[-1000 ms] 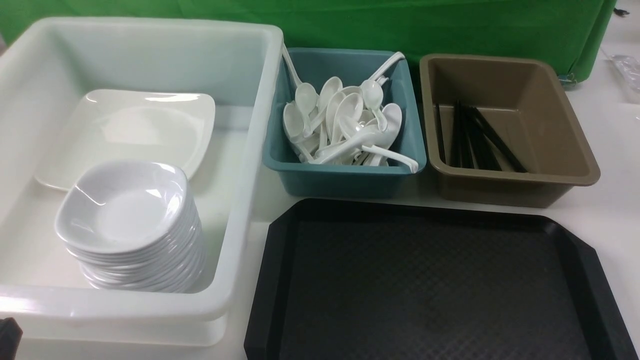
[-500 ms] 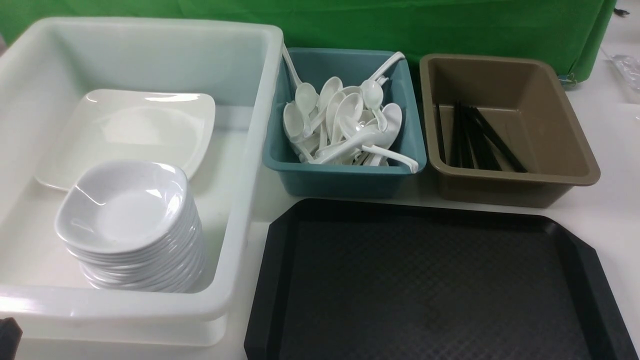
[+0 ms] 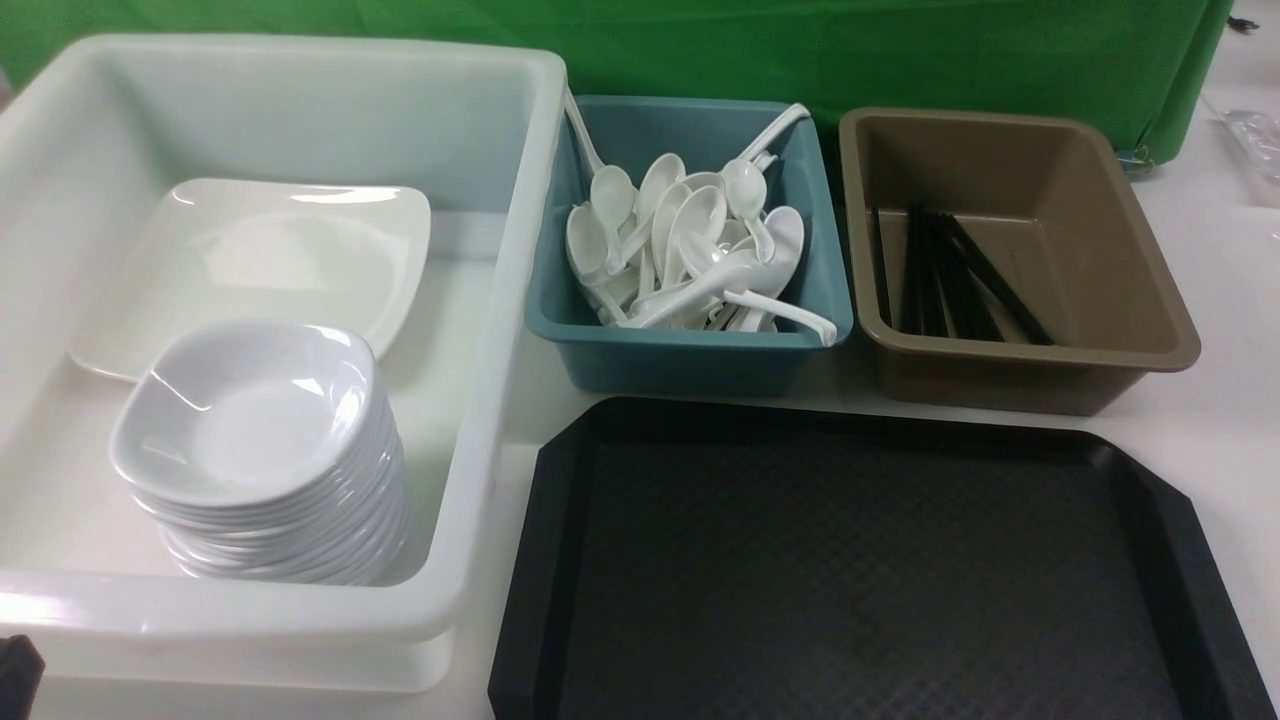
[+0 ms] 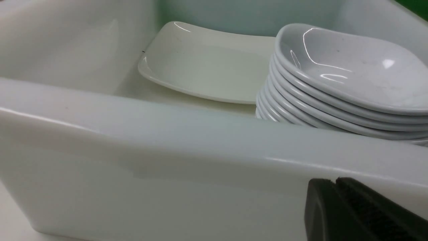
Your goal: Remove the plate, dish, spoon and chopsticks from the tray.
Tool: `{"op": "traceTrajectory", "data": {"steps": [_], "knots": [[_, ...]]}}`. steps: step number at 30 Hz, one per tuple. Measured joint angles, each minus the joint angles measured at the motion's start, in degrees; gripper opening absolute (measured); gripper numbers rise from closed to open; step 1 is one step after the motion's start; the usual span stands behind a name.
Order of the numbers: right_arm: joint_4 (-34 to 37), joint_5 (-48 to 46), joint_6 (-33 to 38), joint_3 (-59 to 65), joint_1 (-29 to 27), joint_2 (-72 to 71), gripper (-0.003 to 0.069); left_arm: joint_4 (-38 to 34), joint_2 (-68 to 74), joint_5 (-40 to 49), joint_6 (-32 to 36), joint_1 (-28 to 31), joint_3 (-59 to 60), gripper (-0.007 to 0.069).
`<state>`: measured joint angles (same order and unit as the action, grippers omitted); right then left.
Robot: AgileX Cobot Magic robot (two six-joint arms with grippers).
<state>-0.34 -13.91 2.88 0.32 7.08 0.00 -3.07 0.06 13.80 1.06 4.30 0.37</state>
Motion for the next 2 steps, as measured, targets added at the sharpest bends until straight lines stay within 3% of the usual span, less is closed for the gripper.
{"op": "traceTrajectory", "data": {"steps": [2], "knots": [[0.00,0.00,0.00,0.00,0.00,0.00,0.0178,0.00,0.00,0.00,0.00,0.00,0.00,0.0013]]}}
